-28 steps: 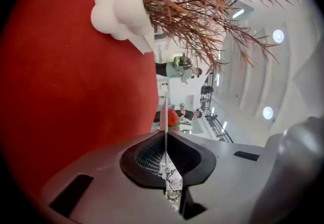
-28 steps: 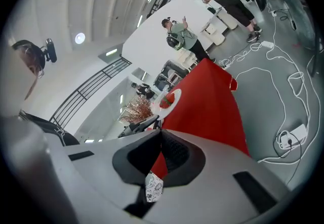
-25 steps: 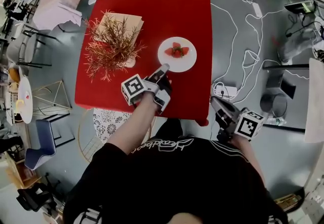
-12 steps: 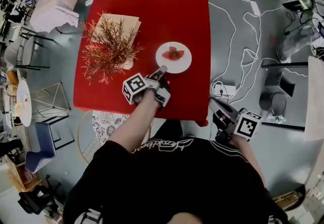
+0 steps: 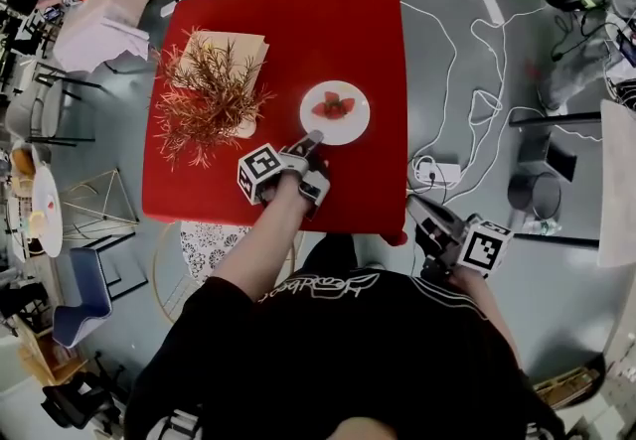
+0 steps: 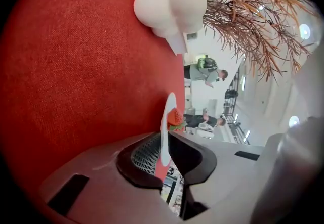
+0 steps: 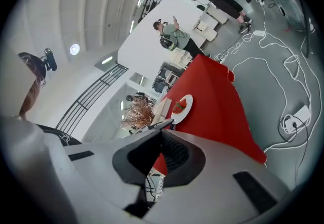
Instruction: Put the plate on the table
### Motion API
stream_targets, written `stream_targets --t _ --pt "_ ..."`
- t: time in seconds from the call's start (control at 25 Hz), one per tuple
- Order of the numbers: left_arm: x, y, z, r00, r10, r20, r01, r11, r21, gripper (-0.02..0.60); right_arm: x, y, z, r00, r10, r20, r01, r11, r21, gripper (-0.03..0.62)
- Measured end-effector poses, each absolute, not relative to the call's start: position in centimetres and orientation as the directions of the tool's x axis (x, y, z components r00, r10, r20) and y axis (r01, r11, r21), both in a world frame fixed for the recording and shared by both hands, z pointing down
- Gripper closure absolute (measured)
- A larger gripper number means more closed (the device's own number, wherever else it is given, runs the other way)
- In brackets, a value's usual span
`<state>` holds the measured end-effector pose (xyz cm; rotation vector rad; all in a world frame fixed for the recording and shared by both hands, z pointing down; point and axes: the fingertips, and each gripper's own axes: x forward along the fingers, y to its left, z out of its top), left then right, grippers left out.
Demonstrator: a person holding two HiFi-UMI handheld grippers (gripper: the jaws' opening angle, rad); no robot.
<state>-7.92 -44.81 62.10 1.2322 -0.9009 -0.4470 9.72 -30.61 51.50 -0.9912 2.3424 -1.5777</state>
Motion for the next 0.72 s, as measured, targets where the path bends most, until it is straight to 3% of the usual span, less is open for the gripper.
stream_targets --t 0.28,0.48,0.72 --pt "-7.5 -45.5 61.1 0.586 -0.746 0.316 -0.182 0.259 0.949 0.406 10.1 -30.3 51.5 -0.766 -0.600 0.230 -0.446 0.238 -0.863 0.586" --pt "-7.2 -45.5 60.9 0.602 -0.728 0.329 -0.247 0.221 0.943 0.390 10.3 -30.0 51.8 -0.759 -0.607 0.234 -0.439 0.212 -0.873 0.586" --pt "-6.2 -45.0 60.6 0.613 -0.662 0.431 -0.496 0.103 0.863 0.356 10.9 -29.8 51.8 -0.757 -0.609 0.235 -0.446 0.220 -0.867 0.586"
